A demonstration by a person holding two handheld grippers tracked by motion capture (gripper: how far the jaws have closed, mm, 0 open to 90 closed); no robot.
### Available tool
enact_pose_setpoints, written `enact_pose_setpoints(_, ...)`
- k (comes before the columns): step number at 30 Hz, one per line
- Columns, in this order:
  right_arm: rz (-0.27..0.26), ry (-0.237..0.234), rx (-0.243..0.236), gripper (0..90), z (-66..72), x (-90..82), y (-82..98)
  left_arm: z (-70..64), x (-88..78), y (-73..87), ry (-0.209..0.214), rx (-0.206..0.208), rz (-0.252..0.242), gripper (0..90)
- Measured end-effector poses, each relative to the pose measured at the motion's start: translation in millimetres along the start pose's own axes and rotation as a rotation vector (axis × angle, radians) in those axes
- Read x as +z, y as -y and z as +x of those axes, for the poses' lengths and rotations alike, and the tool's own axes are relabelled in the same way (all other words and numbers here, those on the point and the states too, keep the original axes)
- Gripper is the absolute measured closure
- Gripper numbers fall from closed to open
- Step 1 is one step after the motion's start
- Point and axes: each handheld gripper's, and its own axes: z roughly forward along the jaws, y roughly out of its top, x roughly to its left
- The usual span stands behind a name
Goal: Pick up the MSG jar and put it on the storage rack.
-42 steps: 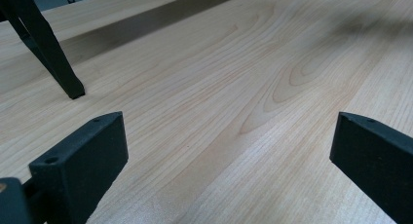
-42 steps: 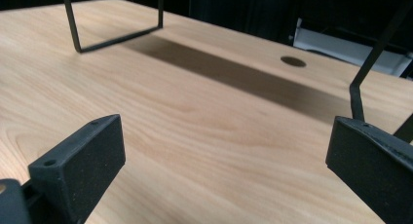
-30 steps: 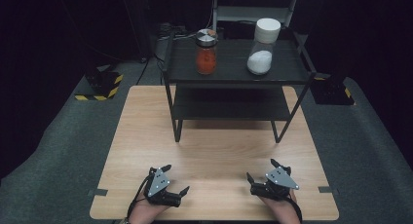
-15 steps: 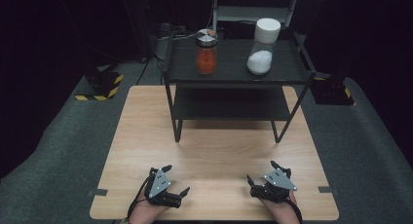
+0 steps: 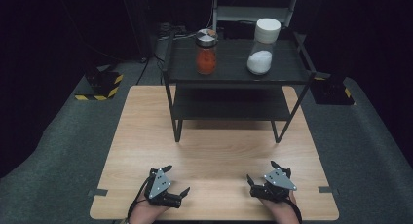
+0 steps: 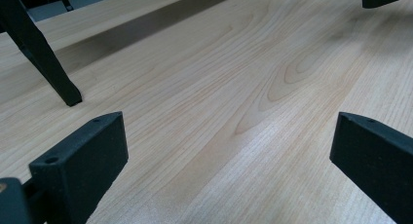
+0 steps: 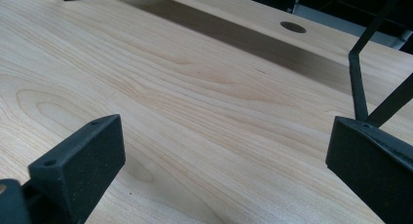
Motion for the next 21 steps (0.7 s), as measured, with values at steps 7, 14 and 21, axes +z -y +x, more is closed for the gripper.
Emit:
enact_pose_setpoints(7,0.000,-0.001,0.004,0.2,-0.8,0.3,-0.1,-1.4,0.3,-1.2,-0.003,0.008,0.007,0.7)
enact_pose_setpoints(14,0.004,-0.002,0.006,0.2,-0.9,0.4,-0.7,-1.5,0.2,-1.2,-0.004,0.006,0.008,0.7)
enact_pose_setpoints(21,0.013,0.005,-0.002,0.2,1.1,1.1,-2.2,-1.4,0.2,-1.4,-0.004,0.005,0.009,0.7)
